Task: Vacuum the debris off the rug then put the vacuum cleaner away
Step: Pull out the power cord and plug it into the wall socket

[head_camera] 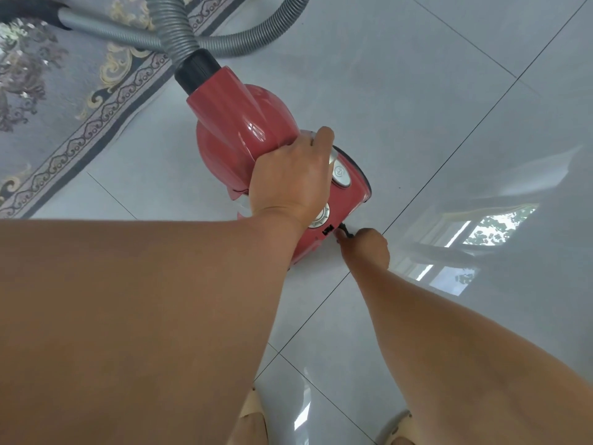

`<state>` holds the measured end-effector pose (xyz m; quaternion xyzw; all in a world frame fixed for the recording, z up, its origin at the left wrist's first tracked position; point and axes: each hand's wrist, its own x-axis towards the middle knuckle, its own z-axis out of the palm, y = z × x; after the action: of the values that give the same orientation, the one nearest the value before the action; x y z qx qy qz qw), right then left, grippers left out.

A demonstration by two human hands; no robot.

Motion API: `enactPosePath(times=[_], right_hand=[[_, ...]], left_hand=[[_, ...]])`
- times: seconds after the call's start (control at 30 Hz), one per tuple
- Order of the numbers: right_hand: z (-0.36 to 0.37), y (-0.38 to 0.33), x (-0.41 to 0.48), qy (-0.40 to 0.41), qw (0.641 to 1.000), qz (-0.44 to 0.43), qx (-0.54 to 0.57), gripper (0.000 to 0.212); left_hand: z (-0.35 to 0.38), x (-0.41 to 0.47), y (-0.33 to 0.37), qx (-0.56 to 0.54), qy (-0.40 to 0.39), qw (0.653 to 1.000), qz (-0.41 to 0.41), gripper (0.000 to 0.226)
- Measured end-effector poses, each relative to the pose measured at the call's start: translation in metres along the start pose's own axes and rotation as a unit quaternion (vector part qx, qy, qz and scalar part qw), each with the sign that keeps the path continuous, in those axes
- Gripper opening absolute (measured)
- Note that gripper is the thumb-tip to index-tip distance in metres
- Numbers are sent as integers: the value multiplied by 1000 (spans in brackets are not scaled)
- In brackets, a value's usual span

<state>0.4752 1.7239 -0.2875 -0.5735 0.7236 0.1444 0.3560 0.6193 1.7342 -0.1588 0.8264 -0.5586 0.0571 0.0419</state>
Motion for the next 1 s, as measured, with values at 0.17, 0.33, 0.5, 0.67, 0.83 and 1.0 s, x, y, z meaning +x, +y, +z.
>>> enactPosePath(times=[0.17, 0.33, 0.5, 0.67, 0.83, 1.0], right_hand=[[1, -13, 0, 8, 986, 7, 163, 28], [-4, -13, -4, 30, 974, 9, 222, 30], [-10, -6, -7, -18, 997, -45, 65, 29], [-13, -17, -3, 30, 987, -118, -107, 40], [-12, -16, -6, -39, 985, -131, -101, 27], [-26, 14, -13, 17, 946, -176, -273, 32]], left_hand=[[-1, -1, 0, -1, -9, 1000, 4, 21], [-2, -1, 0, -13, -3, 1000, 4, 19], [-2, -1, 0, -25, -8, 1000, 7, 22], [-2, -1, 1, -17, -7, 1000, 6, 22], [-1, -1, 0, -18, -2, 1000, 8, 22], [-2, -1, -1, -14, -4, 1000, 12, 18]])
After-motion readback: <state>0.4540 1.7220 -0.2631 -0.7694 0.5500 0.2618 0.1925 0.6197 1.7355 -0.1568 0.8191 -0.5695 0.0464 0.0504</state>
